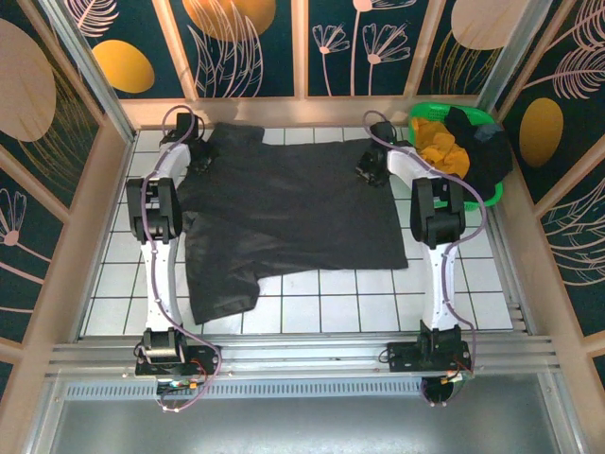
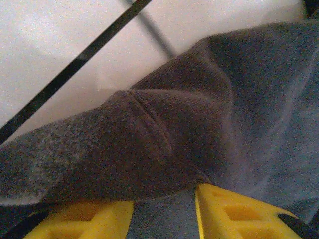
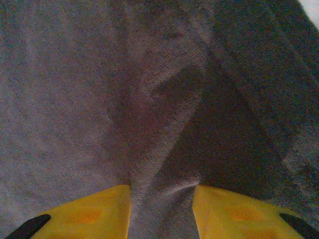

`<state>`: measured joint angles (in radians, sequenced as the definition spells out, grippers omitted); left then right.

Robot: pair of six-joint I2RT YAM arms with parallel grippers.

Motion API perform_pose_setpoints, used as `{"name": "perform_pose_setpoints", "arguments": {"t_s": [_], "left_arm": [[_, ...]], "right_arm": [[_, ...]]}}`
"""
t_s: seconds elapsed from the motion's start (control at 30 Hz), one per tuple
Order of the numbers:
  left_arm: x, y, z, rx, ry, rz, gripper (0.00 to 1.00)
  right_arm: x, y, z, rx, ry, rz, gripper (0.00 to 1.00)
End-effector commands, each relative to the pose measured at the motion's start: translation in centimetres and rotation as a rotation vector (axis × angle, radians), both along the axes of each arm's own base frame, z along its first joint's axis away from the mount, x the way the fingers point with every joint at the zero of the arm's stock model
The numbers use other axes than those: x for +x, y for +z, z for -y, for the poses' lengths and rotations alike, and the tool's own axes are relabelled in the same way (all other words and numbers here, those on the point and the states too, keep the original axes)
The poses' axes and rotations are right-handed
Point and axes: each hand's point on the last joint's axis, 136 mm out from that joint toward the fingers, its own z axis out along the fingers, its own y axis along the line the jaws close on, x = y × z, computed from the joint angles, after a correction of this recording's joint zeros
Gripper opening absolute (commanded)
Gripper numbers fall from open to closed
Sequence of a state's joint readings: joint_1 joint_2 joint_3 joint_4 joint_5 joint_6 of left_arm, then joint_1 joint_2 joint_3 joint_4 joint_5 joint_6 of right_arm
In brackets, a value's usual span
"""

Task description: Fold and stack the t-shirts

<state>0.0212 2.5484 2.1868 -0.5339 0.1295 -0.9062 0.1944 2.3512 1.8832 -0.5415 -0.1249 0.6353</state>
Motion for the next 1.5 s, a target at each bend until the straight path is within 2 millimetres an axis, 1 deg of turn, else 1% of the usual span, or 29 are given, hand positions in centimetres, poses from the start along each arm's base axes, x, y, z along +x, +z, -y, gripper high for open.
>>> {"name": "perform_pose_setpoints", "arguments": {"t_s": [0.0,0.07,0.13,0.17,0.23,0.27,0.33,0.37,0.4,0.47,0.5,0.53,0.6,0.63,0.7,0.73,0.8,0.83,0.9,0.93,0.97,1.03,1.13,1.2,1.4,1.47], "left_arm": [[1.6,-1.4,-0.1,-0.004,-0.063,0.009,0.46],[3.3,-0.2,0.3,-0.025,-0.085,0.081,0.53],[4.4,1.9,0.5,-0.026,-0.108,0.157,0.62],[4.7,3.1,0.5,-0.014,-0.116,0.190,0.64],[4.5,7.0,0.4,0.023,-0.115,0.255,0.67],[4.1,9.0,0.3,0.053,-0.109,0.278,0.70],[1.7,13.0,0.1,0.132,-0.086,0.297,0.71],[0.0,13.8,0.0,0.149,-0.070,0.277,0.70],[-2.3,14.4,-0.1,0.157,-0.045,0.234,0.68],[-7.8,13.6,0.5,0.163,-0.021,0.102,0.64],[-10.7,13.2,1.1,0.173,-0.034,0.047,0.62],[-14.0,12.2,1.8,0.187,-0.048,-0.012,0.61],[-20.6,9.6,3.2,0.189,-0.072,-0.118,0.59],[-24.1,8.8,3.9,0.171,-0.083,-0.156,0.57],[-30.1,6.5,5.1,0.149,-0.114,-0.254,0.56],[-33.0,5.6,5.6,0.146,-0.126,-0.297,0.56],[-37.8,4.3,6.5,0.137,-0.158,-0.363,0.56],[-39.7,3.8,6.9,0.125,-0.164,-0.392,0.56],[-42.7,3.0,7.5,0.120,-0.189,-0.439,0.56],[-43.7,2.9,7.6,0.125,-0.193,-0.450,0.56],[-45.1,2.6,7.2,0.143,-0.192,-0.486,0.57],[-46.4,2.2,6.3,0.169,-0.178,-0.514,0.59],[-47.1,1.8,5.3,0.201,-0.149,-0.527,0.62],[-47.5,1.3,5.1,0.202,-0.135,-0.534,0.62],[-48.4,-0.6,4.8,0.196,-0.112,-0.554,0.59],[-48.6,-0.8,4.7,0.194,-0.104,-0.558,0.59]], "right_arm": [[-1.3,-4.1,2.0,-0.017,-0.034,-0.153,0.41],[0.0,-3.4,1.6,0.013,-0.004,-0.116,0.43],[1.4,-1.6,0.4,0.057,0.051,-0.056,0.45],[1.8,-0.7,-0.1,0.078,0.074,-0.033,0.45],[2.3,2.0,-0.6,0.079,0.103,0.017,0.47],[2.3,3.4,-0.7,0.075,0.111,0.045,0.48],[1.8,6.8,-0.4,0.070,0.112,0.113,0.50],[1.4,8.3,-0.2,0.068,0.111,0.143,0.50],[0.7,9.6,0.1,0.058,0.108,0.166,0.51],[-1.2,11.4,0.4,0.048,0.114,0.193,0.52],[-2.4,12.0,0.6,0.040,0.118,0.197,0.52],[-3.8,12.5,0.8,0.033,0.125,0.200,0.52],[-6.5,12.8,1.0,0.029,0.145,0.198,0.53],[-8.1,12.9,0.8,0.035,0.160,0.198,0.53],[-11.1,12.5,0.3,0.050,0.197,0.187,0.54],[-12.6,12.1,0.0,0.051,0.218,0.176,0.54],[-15.1,11.8,-0.3,0.052,0.240,0.159,0.54],[-16.2,11.7,-0.4,0.058,0.247,0.154,0.54],[-17.7,11.7,-0.7,0.078,0.252,0.148,0.55],[-18.2,11.8,-0.9,0.091,0.258,0.148,0.56],[-18.7,11.8,-1.2,0.101,0.263,0.145,0.56],[-19.3,11.6,-1.8,0.114,0.280,0.135,0.56],[-19.9,11.1,-2.4,0.121,0.297,0.119,0.56],[-20.2,11.1,-2.7,0.127,0.302,0.115,0.56],[-20.7,11.0,-2.4,0.121,0.302,0.102,0.56],[-20.9,10.9,-2.4,0.118,0.302,0.094,0.56]]}}
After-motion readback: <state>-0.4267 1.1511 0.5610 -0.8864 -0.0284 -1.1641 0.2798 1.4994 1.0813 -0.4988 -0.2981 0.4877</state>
